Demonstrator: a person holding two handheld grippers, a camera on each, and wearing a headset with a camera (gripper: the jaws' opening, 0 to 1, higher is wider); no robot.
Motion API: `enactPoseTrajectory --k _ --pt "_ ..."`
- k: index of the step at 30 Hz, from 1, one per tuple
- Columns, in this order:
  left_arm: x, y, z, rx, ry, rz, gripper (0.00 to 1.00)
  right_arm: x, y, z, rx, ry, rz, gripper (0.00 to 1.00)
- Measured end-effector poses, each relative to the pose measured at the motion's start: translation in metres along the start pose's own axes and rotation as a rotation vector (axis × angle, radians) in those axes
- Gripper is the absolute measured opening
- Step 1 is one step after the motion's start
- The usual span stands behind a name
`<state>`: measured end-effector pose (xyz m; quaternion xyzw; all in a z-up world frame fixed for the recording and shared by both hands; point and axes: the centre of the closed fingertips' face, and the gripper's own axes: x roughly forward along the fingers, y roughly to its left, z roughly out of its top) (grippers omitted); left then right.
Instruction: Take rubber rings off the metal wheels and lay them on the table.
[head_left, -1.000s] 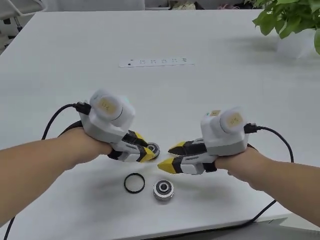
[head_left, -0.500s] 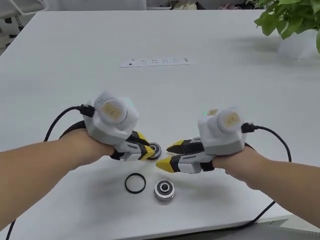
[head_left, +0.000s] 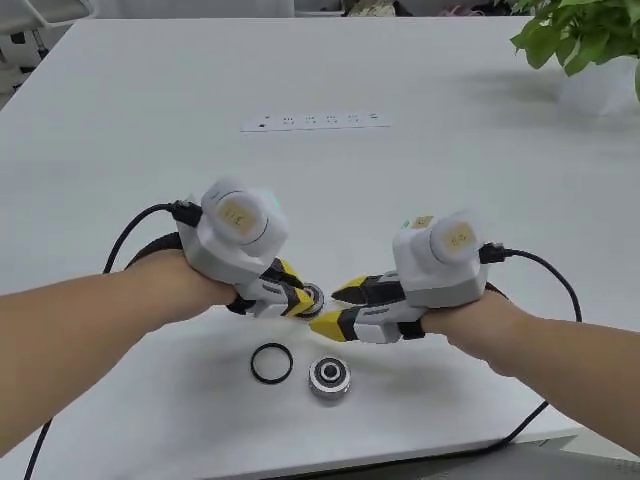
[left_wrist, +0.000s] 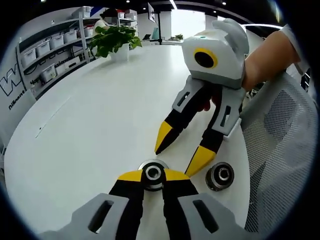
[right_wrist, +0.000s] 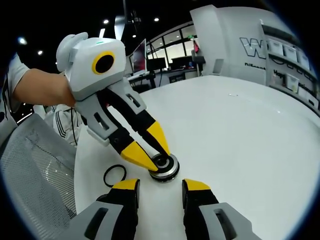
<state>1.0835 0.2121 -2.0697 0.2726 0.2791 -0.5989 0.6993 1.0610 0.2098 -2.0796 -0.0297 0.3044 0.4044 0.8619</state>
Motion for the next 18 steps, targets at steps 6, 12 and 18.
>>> enactPoseTrajectory --k 6,12,18 --pt "-0.001 -0.003 -0.001 -0.012 -0.010 -0.010 0.09 0.001 -0.002 0.003 0.008 -0.012 -0.003 0.32" --pt "-0.002 -0.006 0.000 -0.026 -0.021 -0.008 0.09 0.009 0.001 0.008 -0.034 -0.011 -0.007 0.31" --pt "-0.002 -0.005 -0.001 -0.036 -0.027 -0.001 0.09 0.016 -0.001 0.011 -0.069 -0.012 -0.033 0.31"
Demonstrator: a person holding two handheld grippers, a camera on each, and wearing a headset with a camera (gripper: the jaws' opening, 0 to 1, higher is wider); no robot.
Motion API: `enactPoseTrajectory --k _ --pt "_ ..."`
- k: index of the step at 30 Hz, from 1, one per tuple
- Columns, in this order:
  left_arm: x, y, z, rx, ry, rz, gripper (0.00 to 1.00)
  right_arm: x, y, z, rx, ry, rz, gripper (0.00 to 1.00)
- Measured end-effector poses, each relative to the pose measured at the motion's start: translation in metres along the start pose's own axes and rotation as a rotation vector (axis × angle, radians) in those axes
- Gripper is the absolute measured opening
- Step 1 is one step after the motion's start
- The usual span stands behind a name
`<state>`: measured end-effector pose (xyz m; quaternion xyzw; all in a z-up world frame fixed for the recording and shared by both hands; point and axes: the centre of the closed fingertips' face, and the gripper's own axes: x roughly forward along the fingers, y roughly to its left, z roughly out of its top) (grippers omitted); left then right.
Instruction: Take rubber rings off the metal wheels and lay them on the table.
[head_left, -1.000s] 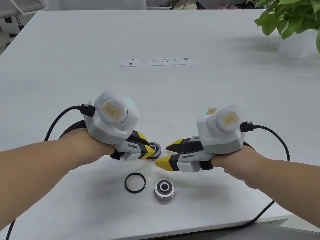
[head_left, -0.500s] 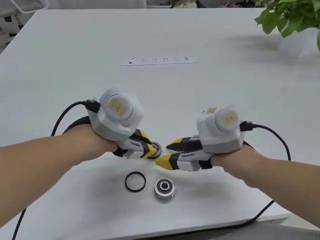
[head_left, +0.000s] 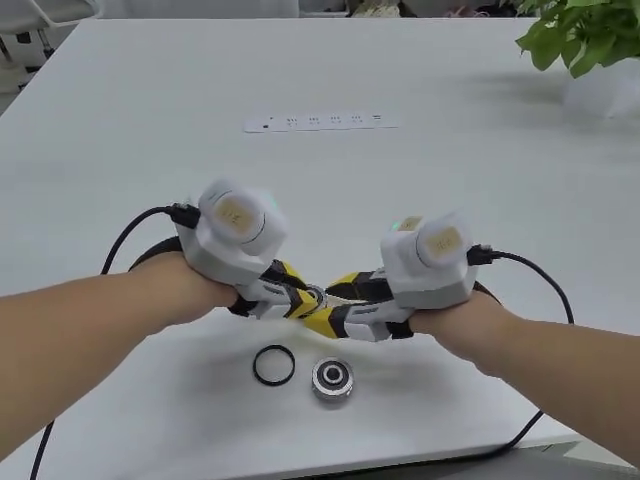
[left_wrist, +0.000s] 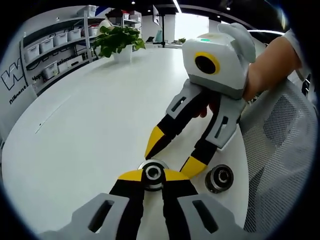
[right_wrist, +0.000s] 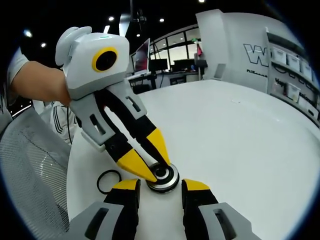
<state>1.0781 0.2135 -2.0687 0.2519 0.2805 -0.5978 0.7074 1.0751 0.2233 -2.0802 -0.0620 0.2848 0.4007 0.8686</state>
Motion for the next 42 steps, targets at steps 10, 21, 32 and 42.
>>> enactPoseTrajectory --k 10,21,32,42 --pt "-0.001 -0.001 0.001 -0.009 -0.007 0.009 0.09 0.002 -0.002 0.001 -0.062 0.006 -0.023 0.25" --pt "-0.001 0.000 0.001 -0.019 -0.012 0.018 0.09 -0.006 -0.003 -0.005 -0.059 0.017 -0.022 0.19" --pt "0.000 0.001 0.001 -0.034 -0.013 0.022 0.08 -0.009 -0.004 -0.008 -0.054 0.029 -0.021 0.14" --pt "0.000 0.001 0.002 -0.039 -0.012 0.026 0.08 -0.010 -0.006 -0.011 -0.006 0.030 -0.016 0.08"
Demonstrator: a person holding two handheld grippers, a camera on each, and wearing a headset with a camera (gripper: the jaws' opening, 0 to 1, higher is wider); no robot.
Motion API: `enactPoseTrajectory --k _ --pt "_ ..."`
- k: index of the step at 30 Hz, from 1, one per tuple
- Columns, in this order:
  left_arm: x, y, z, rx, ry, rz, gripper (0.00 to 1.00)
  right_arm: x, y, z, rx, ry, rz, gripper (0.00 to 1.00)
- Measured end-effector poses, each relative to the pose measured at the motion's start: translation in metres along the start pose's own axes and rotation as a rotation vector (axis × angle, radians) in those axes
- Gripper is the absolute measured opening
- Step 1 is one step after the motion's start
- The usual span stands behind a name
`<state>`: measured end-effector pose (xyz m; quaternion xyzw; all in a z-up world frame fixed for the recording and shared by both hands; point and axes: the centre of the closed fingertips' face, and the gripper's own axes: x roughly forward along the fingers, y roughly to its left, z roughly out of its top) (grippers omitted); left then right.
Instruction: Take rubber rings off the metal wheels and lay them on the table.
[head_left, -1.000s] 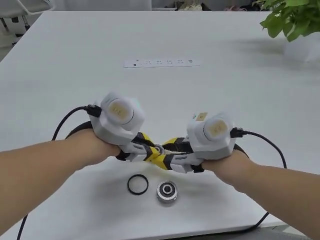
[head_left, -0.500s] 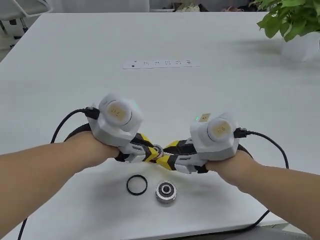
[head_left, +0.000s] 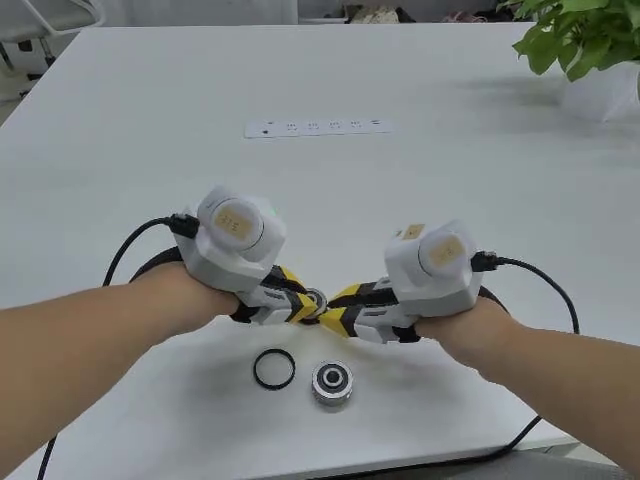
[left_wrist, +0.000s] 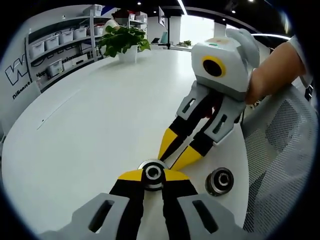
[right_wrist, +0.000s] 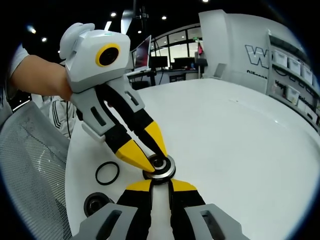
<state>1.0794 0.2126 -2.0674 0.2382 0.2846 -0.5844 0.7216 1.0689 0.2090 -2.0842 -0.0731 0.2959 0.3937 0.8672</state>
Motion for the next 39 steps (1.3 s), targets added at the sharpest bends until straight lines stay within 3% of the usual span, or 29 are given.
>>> enactPoseTrajectory --k 4,18,26,39 --pt "0.000 0.000 0.000 0.000 0.001 0.002 0.08 -0.002 -0.003 -0.001 0.016 0.000 -0.011 0.00" --pt "0.000 0.002 0.000 0.001 -0.003 0.016 0.08 -0.003 -0.008 0.000 0.150 -0.018 -0.015 0.00" --pt "0.001 0.002 -0.001 -0.005 0.003 0.019 0.08 -0.005 -0.015 0.002 0.267 -0.058 -0.022 0.00" --pt "0.001 0.001 -0.002 -0.003 0.013 0.027 0.08 -0.008 -0.014 0.007 0.394 -0.110 -0.002 0.00"
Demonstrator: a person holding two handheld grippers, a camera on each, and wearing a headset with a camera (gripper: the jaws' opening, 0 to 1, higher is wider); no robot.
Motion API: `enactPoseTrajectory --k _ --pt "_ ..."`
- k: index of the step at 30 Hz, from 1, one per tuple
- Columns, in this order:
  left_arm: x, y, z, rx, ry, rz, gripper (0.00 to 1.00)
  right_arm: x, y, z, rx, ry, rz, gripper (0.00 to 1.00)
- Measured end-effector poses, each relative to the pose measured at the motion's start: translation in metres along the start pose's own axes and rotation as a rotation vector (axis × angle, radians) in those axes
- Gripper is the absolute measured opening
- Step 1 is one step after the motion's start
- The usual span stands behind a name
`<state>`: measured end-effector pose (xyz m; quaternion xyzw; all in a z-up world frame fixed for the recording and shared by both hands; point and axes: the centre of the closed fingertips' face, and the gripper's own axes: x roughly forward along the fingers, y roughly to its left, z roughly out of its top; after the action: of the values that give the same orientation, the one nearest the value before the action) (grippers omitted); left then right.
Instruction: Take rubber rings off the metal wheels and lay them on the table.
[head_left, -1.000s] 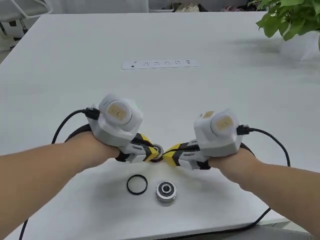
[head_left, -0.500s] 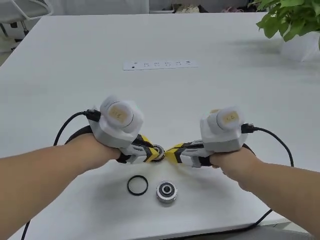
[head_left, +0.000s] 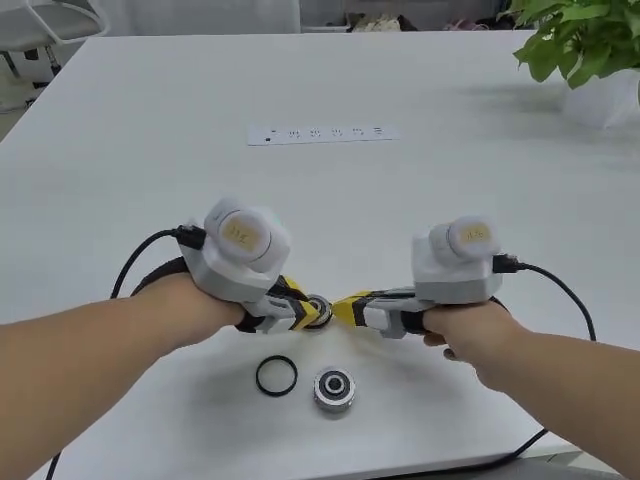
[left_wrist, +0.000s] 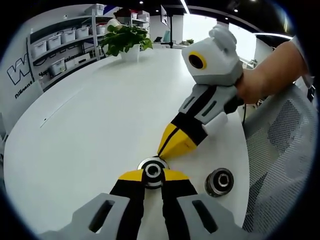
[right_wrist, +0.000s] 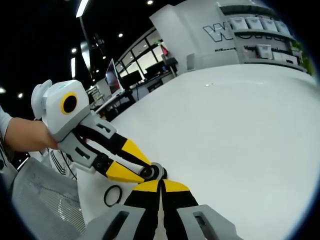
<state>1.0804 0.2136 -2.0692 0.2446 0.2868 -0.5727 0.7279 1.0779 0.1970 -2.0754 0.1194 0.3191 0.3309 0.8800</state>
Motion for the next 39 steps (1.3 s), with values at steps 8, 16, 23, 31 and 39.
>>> enactPoseTrajectory --k 8,16,23,31,39 --pt "0.000 0.000 0.000 0.002 0.000 0.007 0.08 0.000 0.003 0.003 0.069 -0.027 0.022 0.00" --pt "0.000 0.000 0.000 0.004 0.004 0.017 0.08 0.000 0.004 0.005 0.098 -0.039 0.025 0.00" --pt "0.001 0.001 0.000 0.004 0.005 0.021 0.08 0.002 0.009 0.006 0.106 -0.041 0.040 0.00" --pt "0.001 0.001 0.000 0.007 0.004 0.019 0.08 0.004 0.014 0.007 0.107 -0.046 0.066 0.00" --pt "0.001 0.002 0.000 0.002 -0.004 0.018 0.08 0.006 0.025 0.012 0.114 -0.065 0.124 0.00"
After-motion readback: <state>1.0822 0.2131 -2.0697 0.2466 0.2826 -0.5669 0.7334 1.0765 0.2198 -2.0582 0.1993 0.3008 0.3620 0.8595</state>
